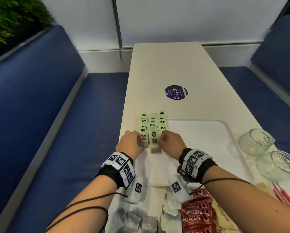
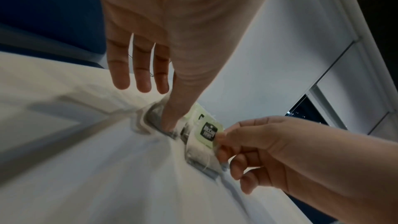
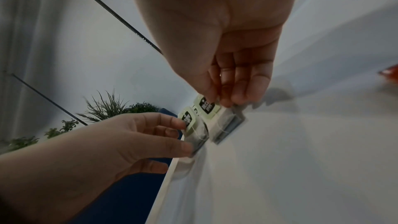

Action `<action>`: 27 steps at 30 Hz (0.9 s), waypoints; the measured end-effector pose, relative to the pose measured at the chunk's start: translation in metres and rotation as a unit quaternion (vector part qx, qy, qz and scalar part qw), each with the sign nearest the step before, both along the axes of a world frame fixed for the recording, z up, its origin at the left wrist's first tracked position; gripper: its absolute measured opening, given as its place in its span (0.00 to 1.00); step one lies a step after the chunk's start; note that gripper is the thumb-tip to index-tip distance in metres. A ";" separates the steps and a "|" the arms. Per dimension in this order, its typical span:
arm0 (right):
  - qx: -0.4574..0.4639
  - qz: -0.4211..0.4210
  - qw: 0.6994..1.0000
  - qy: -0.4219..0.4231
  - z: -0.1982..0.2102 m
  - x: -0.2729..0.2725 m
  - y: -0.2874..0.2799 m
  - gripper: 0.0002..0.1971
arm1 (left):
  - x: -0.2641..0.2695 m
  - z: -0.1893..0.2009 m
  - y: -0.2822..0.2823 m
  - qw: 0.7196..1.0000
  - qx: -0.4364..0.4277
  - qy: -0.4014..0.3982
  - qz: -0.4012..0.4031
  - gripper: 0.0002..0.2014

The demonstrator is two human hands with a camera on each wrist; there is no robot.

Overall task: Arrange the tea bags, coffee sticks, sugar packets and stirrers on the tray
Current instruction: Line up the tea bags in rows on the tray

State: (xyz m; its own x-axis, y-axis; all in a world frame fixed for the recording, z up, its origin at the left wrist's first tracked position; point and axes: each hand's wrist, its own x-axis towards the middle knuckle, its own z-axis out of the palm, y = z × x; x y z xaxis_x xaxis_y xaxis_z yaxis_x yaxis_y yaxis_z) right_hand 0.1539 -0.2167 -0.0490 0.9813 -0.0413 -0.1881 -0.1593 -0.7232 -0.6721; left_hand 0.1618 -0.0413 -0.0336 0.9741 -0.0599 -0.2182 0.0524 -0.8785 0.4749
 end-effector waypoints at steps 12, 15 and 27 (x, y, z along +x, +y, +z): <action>0.033 -0.055 0.997 -0.037 0.000 0.009 -0.003 0.06 | 0.011 -0.001 -0.005 0.999 0.011 -0.038 -0.032 0.09; 0.030 -0.097 0.994 -0.027 0.003 0.009 -0.018 0.09 | 0.009 0.000 -0.015 0.998 -0.005 -0.044 -0.052 0.09; -0.019 0.012 0.995 0.097 0.016 -0.005 -0.058 0.15 | 0.013 -0.002 -0.026 0.996 0.016 -0.009 -0.083 0.09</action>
State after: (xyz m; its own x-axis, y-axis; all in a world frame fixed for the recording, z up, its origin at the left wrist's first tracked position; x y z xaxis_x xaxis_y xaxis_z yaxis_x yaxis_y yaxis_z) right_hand 0.1486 -0.2751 -0.0330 0.9278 -0.0291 -0.3720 -0.2654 -0.7524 -0.6029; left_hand 0.1749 -0.0677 -0.0353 0.9553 -0.2131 -0.2049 -0.1028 -0.8893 0.4455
